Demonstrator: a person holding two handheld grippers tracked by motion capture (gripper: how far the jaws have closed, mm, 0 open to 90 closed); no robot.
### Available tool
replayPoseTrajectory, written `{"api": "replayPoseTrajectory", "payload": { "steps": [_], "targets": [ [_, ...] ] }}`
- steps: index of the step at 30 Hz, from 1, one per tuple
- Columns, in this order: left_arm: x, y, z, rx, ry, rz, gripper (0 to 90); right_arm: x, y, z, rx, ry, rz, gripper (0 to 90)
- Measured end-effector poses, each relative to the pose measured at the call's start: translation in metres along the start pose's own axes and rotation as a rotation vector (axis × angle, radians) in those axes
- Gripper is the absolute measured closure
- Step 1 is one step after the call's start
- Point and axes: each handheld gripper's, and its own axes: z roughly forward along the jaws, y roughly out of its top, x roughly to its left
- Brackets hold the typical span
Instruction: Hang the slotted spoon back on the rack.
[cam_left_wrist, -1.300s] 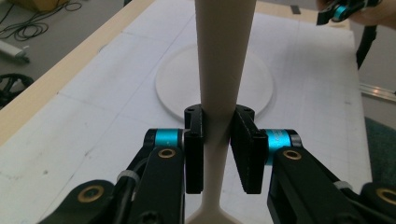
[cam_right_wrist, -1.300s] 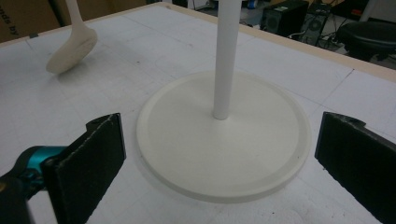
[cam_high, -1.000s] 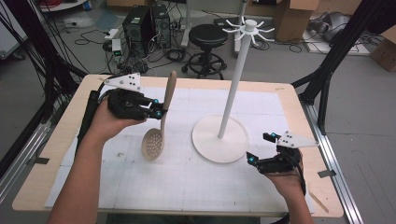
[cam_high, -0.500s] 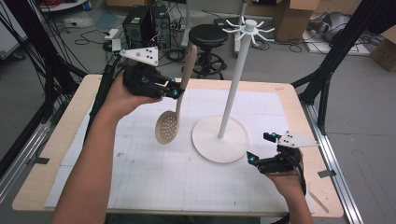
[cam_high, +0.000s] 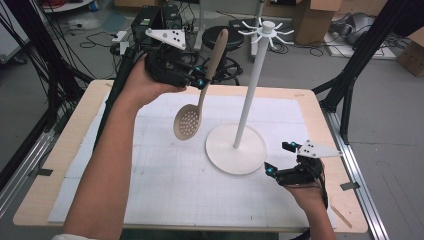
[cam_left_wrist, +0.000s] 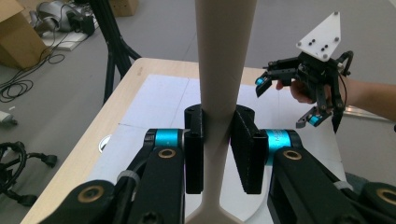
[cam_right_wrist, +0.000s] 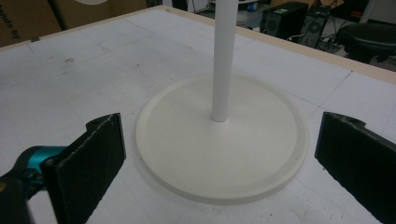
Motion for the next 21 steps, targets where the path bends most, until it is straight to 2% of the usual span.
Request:
{"api": "replayPoseTrajectory", "payload": {
  "steps": [4, 7, 21],
  "targets": [
    [0.006, 0.004, 0.006, 0.009, -0.005, -0.009, 75.5, 0.0, 0.0, -0.001, -0.003, 0.001, -0.001, 0.5],
    [0.008, 0.01, 0.01, 0.027, 0.003, 0.002, 75.5, 0.0, 0.0, -0.001, -0.004, 0.001, 0.002, 0.5],
    [0.012, 0.016, 0.021, 0.029, -0.008, -0.005, 75.5, -0.001, 0.0, -0.001, -0.006, -0.003, -0.001, 0.5]
  ]
}}
